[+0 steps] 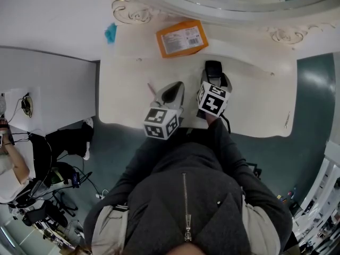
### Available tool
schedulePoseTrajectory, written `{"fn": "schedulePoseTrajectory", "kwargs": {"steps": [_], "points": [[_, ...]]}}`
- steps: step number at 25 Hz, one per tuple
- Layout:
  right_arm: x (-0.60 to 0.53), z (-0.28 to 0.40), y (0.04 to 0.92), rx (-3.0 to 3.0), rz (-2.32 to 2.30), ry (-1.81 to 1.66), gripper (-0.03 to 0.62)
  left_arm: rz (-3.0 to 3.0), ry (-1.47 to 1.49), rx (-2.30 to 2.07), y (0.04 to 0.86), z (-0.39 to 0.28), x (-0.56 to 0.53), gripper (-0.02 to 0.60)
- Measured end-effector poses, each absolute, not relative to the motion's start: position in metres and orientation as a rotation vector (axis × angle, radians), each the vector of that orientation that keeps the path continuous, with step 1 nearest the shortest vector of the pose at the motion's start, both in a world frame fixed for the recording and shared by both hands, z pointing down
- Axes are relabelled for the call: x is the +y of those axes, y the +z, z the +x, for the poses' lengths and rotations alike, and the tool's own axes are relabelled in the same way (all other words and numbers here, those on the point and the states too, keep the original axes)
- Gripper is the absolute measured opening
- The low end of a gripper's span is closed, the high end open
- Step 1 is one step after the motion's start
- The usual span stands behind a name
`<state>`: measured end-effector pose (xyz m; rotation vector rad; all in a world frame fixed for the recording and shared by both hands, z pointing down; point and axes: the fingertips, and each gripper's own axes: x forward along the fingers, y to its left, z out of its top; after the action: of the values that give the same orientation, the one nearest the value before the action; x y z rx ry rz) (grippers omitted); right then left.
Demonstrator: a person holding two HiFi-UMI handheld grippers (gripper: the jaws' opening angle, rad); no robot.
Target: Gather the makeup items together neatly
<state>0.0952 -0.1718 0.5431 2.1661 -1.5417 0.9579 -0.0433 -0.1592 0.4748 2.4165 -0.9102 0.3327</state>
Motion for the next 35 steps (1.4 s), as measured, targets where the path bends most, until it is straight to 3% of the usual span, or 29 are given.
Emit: {"fn": "schedulePoseTrajectory", "kwargs": {"steps": [22, 35], "points": [[-0.175, 0.095, 0.556, -1.432, 2.175, 1.02, 0.31, 2.407, 0.346, -0.885, 0.482, -0.041, -0.166, 0.011], [-0.177, 0.086, 0.555, -1.529, 2.129, 1.023, 0.368, 2.433, 0.343, -0.865, 0.479, -0.033, -0.163, 0.011]]}}
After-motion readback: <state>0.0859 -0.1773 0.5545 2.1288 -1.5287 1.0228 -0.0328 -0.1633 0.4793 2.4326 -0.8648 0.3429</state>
